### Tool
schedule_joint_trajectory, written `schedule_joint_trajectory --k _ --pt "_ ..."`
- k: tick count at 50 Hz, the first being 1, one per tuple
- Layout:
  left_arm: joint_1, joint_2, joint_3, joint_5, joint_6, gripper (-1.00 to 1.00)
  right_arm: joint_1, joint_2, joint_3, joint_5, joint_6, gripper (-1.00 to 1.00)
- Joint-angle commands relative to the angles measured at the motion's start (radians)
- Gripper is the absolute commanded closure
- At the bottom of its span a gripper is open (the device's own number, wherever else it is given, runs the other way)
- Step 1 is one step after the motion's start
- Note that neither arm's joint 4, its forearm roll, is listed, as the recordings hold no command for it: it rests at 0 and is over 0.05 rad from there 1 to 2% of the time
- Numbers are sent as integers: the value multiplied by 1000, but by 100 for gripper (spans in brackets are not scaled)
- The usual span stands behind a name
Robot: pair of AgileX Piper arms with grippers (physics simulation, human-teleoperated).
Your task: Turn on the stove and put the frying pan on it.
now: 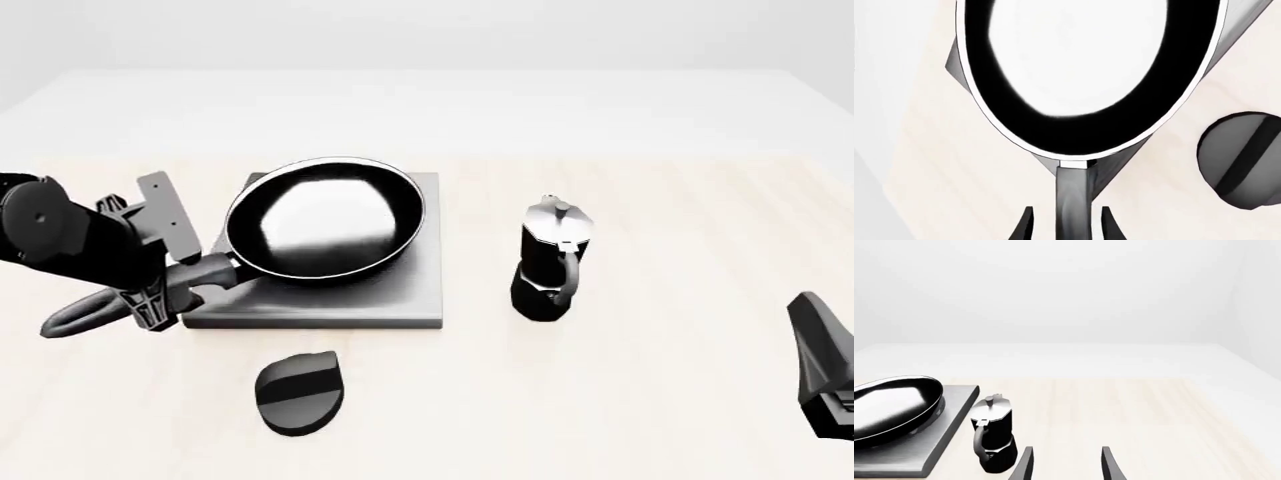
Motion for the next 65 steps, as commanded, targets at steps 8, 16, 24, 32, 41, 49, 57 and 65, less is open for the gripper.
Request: schedule_joint_trajectory --k 8,16,24,32,41,49,57,65 --pt "-76 12 42 -68 -120 -100 0 0 0 0 0 -100" --pt "-95 -28 49 -55 -179 -100 0 0 0 0 0 -100" --pt "-190 -101 44 3 -294 -100 0 0 0 0 0 -100" --pt "-210 -225 94 42 -345 -100 0 0 0 0 0 -100" --pt "-298 -368 23 152 -474 -100 0 0 0 0 0 -100" --pt "-359 -519 57 183 -580 -100 0 0 0 0 0 -100" --pt "-433 -665 98 206 -690 -100 0 0 0 0 0 -100" --pt "-495 -933 99 344 -783 -100 0 0 0 0 0 -100"
